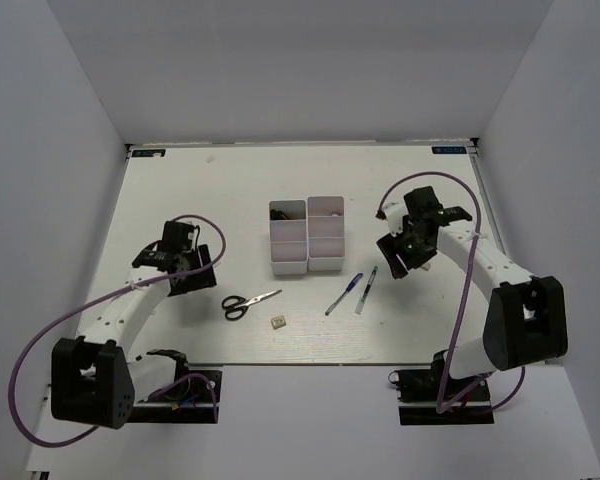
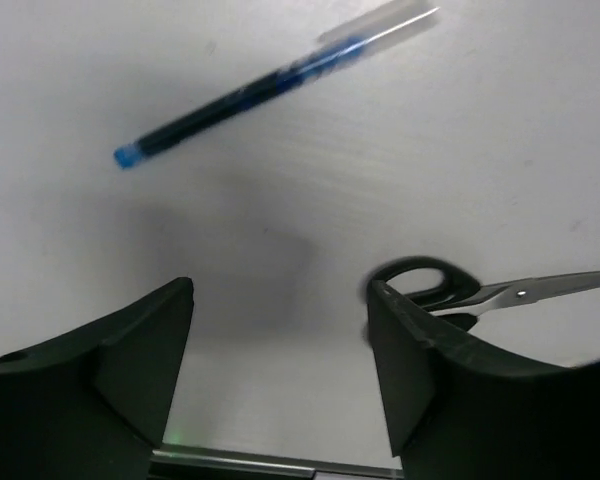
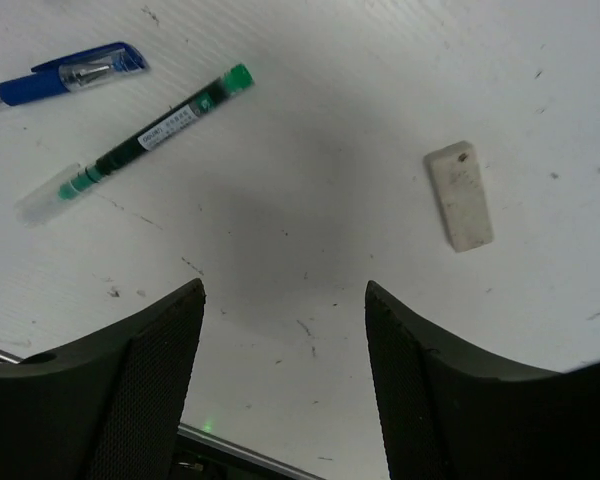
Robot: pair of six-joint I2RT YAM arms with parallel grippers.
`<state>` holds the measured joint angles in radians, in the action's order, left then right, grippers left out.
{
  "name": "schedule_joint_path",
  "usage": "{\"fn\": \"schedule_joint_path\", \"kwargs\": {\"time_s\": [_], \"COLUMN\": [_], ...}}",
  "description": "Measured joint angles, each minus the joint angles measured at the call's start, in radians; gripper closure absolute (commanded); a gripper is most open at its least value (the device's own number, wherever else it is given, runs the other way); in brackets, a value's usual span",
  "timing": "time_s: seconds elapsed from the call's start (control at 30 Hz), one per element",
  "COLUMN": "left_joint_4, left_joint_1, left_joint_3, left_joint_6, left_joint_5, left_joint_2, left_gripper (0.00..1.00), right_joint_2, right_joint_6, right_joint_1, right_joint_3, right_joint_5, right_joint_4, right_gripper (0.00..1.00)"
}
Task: Sort the stationery into containers
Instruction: Pick up the pen from the center of the board.
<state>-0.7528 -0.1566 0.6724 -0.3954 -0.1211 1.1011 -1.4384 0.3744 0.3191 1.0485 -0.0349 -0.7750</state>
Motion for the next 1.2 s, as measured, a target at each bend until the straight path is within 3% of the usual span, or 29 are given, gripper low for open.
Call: {"fn": "schedule_joint_path", "kwargs": {"time_s": [0.07,0.1,0.13,0.2,0.3,0.43,0.7,0.9,1.0,1.1,1.2], "left_joint_4": [0.040,0.052,0.069,0.075,0.074,0.087,0.117,0.163,0.182,0.195,0.214], "left_joint_1": [0.001,0.000,0.001,0.002,0.002,0.002,-0.002,-0.008,-0.011,-0.018,-0.021], "left_joint_3": [0.043,0.065,0.092,0.148,0.233,0.245,0.238,0.221,0.215,0.212,0.205], "left_joint_6": [0.058,0.088,0.134,0.216,0.345,0.459,0.574,0.605,0.607,0.608,0.606], "left_joint_5": [0.022,0.030,0.036,0.043,0.049,0.049,0.047,0.041,0.030,0.011,-0.014], "left_joint_2": [0.055,0.082,0.116,0.184,0.296,0.355,0.442,0.500,0.501,0.504,0.504], "left_gripper": [0.38,0.58,0.61,0.58,0.46,0.37,0.38,0.52,0.69,0.72,0.83], "right_joint_2": [0.006,0.013,0.020,0.044,0.083,0.102,0.108,0.121,0.122,0.123,0.125], "right_joint_6": [-0.008,-0.012,-0.018,-0.026,-0.031,-0.035,-0.054,-0.063,-0.068,-0.072,-0.072], "right_joint_1": [-0.054,-0.076,-0.094,-0.121,-0.156,-0.210,-0.289,-0.353,-0.381,-0.402,-0.417], "right_joint_3": [-0.039,-0.049,-0.053,-0.064,-0.086,-0.116,-0.147,-0.156,-0.163,-0.163,-0.163], "right_joint_5": [-0.052,-0.077,-0.102,-0.150,-0.222,-0.301,-0.412,-0.483,-0.511,-0.542,-0.568], "right_joint_4": [0.004,0.008,0.012,0.029,0.048,0.062,0.076,0.079,0.078,0.077,0.075], "right_gripper": [0.32,0.32,0.32,0.32,0.32,0.32,0.32,0.32,0.32,0.32,0.32]}}
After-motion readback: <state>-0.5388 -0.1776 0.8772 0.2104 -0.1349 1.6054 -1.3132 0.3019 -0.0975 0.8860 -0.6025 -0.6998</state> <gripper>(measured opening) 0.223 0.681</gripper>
